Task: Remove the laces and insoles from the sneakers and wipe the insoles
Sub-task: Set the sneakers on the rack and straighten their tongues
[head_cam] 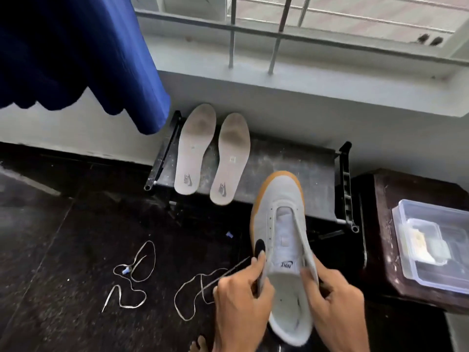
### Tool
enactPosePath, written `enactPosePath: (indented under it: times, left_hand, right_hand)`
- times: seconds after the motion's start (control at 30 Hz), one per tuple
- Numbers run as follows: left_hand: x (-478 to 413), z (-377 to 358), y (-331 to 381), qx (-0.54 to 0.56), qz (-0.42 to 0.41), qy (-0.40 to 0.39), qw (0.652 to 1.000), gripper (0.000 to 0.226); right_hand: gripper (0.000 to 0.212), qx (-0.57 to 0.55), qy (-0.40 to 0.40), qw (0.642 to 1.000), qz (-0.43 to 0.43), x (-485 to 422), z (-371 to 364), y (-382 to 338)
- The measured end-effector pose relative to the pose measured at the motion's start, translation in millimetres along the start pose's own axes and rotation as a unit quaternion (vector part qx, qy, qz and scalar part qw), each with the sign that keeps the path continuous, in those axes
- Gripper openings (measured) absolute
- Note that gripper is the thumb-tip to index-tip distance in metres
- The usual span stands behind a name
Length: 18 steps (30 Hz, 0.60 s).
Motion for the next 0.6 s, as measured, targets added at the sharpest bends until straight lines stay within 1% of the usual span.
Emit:
enactPosePath:
  times: [0.03,0.07,0.13,0.17,0.23,0.37,0.6]
  left_hand:
    - [-15,-5,10,0.006,-0.008,-0.003,1.000,0.045]
    - [-31,-8,20,0.009,-0.012,0.003,1.000,0.043]
    - [-63,-15,31,0.001,-0.009,0.016,1.000,0.043]
    - [-80,-19,34,0.007,-0.001,0.021,1.000,0.043]
    - [-110,-27,37,0.017,0.018,0.032,0.999,0.043]
    - [-162,-44,47,0.009,0.012,0.043,0.999,0.042]
    - [-206,-61,44,-0.018,0.023,0.035,0.999,0.043]
  right_hand:
    - [0.041,-0.034,0.018,0.999,0.003,-16,-12,4]
    - [0.040,-0.081,0.012,0.996,0.023,-28,-12,-1]
    - [0.035,-0.096,0.012,0.995,0.019,-59,1,1]
    - [0.032,-0.081,0.025,0.996,0.023,-80,4,-8]
    - [0.027,-0.083,0.024,0.996,0.030,-116,-1,-22]
    - [0.026,-0.081,0.027,0.996,0.026,-175,-8,-24]
    - [0.022,-0.087,0.005,0.996,0.014,-216,-26,-19]
Point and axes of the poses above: each hand's wrist, its own x-axis away from the middle knuckle, its own z-axis out of the back of the hand, y = z × x, the point moved 9 cm from there along -x, towards the middle knuckle, and after that the axes turned 13 degrees about x, right-handed, at the moved point
